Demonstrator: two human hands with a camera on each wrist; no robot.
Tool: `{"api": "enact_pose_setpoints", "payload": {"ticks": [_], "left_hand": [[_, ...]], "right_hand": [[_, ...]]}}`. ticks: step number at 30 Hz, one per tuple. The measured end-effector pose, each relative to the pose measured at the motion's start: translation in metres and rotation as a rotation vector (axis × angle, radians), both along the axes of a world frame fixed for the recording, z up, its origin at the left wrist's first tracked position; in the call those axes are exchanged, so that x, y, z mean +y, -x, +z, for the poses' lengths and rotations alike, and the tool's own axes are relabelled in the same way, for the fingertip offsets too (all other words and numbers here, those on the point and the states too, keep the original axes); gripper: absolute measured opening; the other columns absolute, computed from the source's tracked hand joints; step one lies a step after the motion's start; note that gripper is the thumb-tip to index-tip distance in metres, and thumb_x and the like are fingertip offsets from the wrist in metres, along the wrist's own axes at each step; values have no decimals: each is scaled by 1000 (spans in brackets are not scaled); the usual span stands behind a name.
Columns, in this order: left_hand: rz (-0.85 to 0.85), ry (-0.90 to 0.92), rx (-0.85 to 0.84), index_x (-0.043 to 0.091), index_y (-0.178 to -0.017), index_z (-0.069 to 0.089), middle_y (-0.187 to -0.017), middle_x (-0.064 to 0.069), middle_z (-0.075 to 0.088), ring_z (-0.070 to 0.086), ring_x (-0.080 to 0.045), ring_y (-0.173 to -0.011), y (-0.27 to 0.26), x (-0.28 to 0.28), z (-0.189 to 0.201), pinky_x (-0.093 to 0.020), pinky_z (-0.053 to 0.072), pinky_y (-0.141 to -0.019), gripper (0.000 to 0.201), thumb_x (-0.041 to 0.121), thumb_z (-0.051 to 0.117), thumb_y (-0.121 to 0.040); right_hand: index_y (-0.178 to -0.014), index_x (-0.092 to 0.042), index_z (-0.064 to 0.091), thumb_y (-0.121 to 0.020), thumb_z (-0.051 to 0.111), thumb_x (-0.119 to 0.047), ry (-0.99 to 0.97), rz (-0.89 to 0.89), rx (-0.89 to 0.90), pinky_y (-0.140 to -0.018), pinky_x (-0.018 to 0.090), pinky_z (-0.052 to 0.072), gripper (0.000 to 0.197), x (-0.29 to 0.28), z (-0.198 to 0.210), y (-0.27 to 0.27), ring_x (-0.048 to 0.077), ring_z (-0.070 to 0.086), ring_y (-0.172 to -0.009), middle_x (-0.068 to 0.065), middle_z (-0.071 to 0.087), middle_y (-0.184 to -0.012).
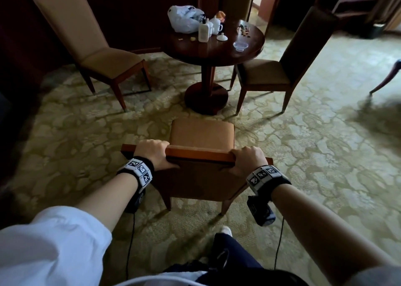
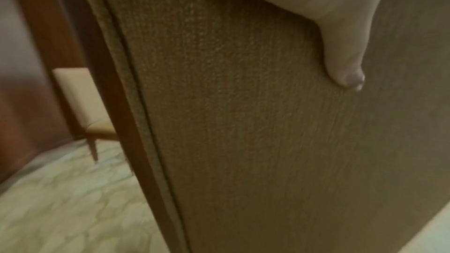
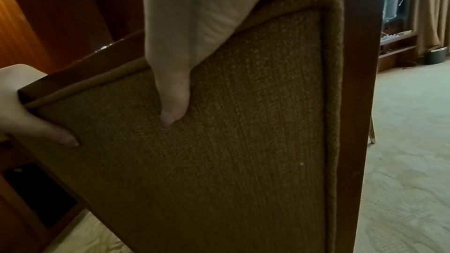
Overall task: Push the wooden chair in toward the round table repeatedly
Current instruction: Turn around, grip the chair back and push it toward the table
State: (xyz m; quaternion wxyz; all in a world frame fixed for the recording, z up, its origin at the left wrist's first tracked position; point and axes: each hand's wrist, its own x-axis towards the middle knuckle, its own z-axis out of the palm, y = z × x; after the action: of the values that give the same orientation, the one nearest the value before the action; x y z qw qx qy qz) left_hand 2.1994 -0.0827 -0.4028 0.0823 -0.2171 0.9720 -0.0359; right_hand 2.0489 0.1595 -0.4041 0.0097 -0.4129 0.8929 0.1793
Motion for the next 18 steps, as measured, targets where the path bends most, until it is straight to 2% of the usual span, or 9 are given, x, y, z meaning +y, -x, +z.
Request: {"api": "enact_pose_setpoints", "payload": {"ticks": [3, 8, 12, 15, 18], "left_hand": [[-31, -14, 10, 26, -115, 62, -109, 4, 68, 63, -18, -102, 2, -4, -1, -32, 47, -85, 82, 87, 54, -61], [-73, -3, 40, 25, -102, 64, -100, 5, 69, 65, -18, -94, 2, -9, -7, -32, 51, -80, 80, 91, 49, -58], [-86, 0, 47, 24, -110, 64, -105, 4, 69, 64, -18, -99, 7, -15, -7, -32, 50, -83, 94, 95, 42, -53], [-107, 4, 62, 23, -115, 63, -110, 4, 68, 64, -18, -103, 9, -18, -9, -33, 50, -86, 92, 93, 46, -57], [-119, 12, 58, 24, -116, 63, -111, 6, 68, 63, -16, -103, 14, -22, -8, -32, 51, -86, 99, 96, 38, -53]], "right_hand": [[-113, -23, 58, -77, 46, -80, 9, -21, -17, -70, 30, 49, 68, -1, -1, 2, 19, 65, -86, -1, 67, -97], [-113, -22, 59, -77, 47, -79, 21, -22, -23, -74, 31, 48, 69, -1, -2, 5, 21, 65, -93, 0, 68, -101], [-113, -24, 61, -78, 45, -79, 19, -21, -39, -78, 32, 49, 67, -6, -2, 10, 21, 65, -95, 0, 68, -102], [-111, -23, 62, -78, 44, -79, 11, -15, -46, -78, 31, 48, 67, -7, -2, 13, 22, 64, -95, 1, 68, -102], [-110, -21, 63, -79, 44, -77, 14, -18, -49, -77, 31, 48, 67, -9, -4, 17, 22, 65, -94, 2, 68, -101]]}}
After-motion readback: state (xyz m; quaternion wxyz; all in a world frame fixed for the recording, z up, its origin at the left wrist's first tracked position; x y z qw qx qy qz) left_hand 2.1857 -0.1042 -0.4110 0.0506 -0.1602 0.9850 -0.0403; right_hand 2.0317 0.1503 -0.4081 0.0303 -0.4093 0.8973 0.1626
